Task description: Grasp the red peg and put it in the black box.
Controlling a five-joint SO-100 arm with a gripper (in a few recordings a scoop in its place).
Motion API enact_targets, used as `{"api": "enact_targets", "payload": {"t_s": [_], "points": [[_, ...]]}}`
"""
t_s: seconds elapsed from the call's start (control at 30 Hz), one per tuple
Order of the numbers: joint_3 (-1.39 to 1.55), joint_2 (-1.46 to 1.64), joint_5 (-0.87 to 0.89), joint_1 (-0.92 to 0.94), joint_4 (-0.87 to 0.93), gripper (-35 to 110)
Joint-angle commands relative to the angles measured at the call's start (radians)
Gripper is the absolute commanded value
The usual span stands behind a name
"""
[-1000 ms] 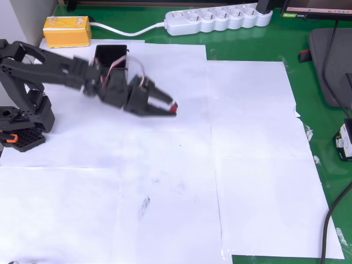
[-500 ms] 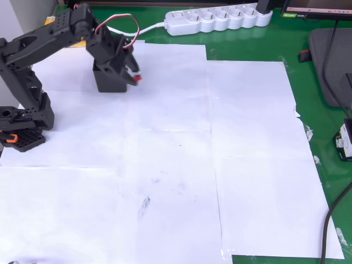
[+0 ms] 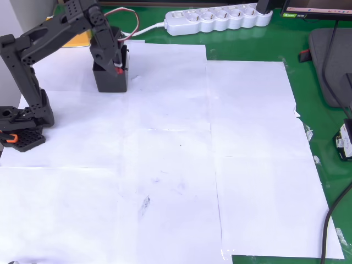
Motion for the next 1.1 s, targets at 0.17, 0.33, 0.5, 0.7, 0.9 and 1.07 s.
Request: {"api": "enact_targets", "payload": {"t_s": [0.17, 0.33, 0.5, 0.7, 0.9, 1.07], "points": [[0.058, 0.063, 0.124, -0.192, 0.034, 0], [0.094, 0.155, 0.178, -0.267, 0.006, 0], [0.184, 0.262, 0.183, -0.296, -0.014, 0], [0.204, 0.310, 0.169, -0.304, -0.075, 0], [0.199, 0.334, 0.172, -0.322, -0.086, 0], [0.202, 0.339, 0.175, -0.341, -0.078, 2]]}}
